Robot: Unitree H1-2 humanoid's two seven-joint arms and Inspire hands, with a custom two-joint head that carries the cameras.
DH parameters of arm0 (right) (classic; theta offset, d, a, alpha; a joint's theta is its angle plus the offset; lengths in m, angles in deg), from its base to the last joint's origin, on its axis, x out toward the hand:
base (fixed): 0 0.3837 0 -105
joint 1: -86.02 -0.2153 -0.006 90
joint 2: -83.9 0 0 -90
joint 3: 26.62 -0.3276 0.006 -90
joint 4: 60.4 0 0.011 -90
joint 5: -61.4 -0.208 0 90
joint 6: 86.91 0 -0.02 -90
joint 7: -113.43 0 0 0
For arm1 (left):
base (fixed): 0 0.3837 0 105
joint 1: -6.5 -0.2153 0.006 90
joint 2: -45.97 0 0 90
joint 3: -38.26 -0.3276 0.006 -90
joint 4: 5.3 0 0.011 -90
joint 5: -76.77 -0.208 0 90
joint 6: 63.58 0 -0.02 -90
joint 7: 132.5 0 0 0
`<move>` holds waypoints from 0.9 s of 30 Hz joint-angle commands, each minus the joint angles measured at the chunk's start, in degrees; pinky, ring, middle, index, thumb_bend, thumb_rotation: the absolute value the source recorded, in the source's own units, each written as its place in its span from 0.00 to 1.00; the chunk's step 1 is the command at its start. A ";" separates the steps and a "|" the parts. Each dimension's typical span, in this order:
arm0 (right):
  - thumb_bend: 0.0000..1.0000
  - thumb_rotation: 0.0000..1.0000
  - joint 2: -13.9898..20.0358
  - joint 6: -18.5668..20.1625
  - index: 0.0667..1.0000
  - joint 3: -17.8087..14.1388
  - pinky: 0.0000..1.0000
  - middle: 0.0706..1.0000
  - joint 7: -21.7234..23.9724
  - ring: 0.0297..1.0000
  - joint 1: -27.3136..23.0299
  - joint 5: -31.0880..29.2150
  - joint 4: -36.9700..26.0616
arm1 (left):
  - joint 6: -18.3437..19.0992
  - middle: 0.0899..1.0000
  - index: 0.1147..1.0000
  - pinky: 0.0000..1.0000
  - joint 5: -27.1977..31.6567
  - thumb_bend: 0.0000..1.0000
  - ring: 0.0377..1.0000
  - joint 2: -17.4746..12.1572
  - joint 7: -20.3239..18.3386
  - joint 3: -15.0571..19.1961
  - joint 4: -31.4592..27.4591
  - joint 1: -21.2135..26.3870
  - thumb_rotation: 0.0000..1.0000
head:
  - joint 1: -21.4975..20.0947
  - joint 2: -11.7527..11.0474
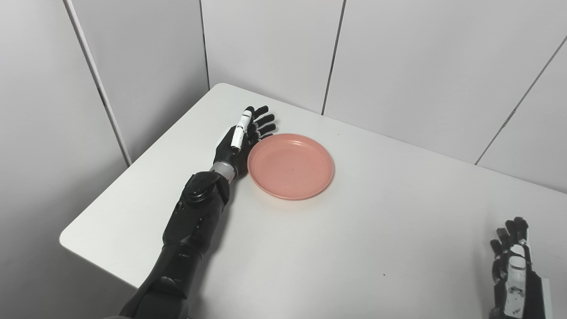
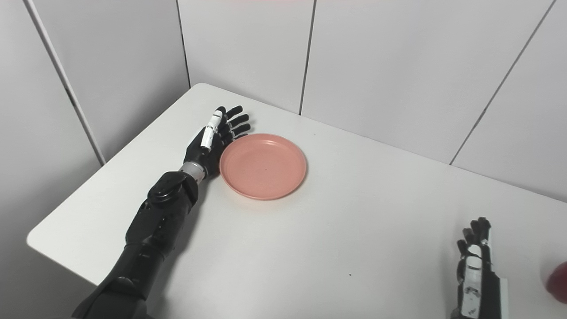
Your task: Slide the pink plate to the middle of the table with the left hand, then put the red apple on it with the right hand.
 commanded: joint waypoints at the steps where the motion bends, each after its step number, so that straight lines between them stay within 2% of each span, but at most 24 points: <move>1: 0.17 1.00 -0.67 -0.29 1.00 -0.01 1.00 1.00 -0.30 0.99 4.07 0.33 2.32 | 2.19 0.84 0.82 0.85 -0.18 0.31 0.85 0.85 0.24 -0.61 -0.47 -0.10 1.00 | -0.19 0.18; 10: 0.21 1.00 -0.80 -0.47 1.00 -0.12 1.00 1.00 -0.15 0.99 4.10 0.78 2.82 | 2.60 0.84 0.82 0.86 -0.13 0.32 0.85 1.84 -0.74 -1.66 -0.95 -0.70 1.00 | -0.78 0.63; 13: 0.21 1.00 -1.04 0.50 1.00 -0.16 1.00 1.00 -0.44 0.99 4.15 0.89 2.23 | 2.88 0.84 0.82 0.86 -0.22 0.32 0.85 2.12 -1.10 -2.15 -0.78 -0.81 1.00 | -1.01 0.77; 19: 0.20 1.00 -1.13 -1.78 1.00 -0.21 1.00 1.00 0.03 0.99 3.72 0.50 3.74 | 2.00 0.85 0.82 0.86 -0.79 0.33 0.86 3.15 -1.88 -3.50 0.55 -1.10 1.00 | -2.10 1.39; 22: 0.19 1.00 -1.39 -0.62 1.00 -0.17 1.00 1.00 -0.26 0.99 3.88 0.64 2.82 | 1.67 0.84 0.82 0.86 -0.94 0.33 0.85 3.58 -2.02 -4.05 1.16 -1.31 1.00 | -2.19 1.57; 27: 0.18 1.00 -1.63 -0.87 1.00 -0.06 0.98 1.00 -0.38 0.98 3.89 0.97 2.57 | 1.87 0.85 0.82 0.86 -0.90 0.33 0.85 4.29 -2.18 -4.76 0.70 -1.89 1.00 | -2.57 2.04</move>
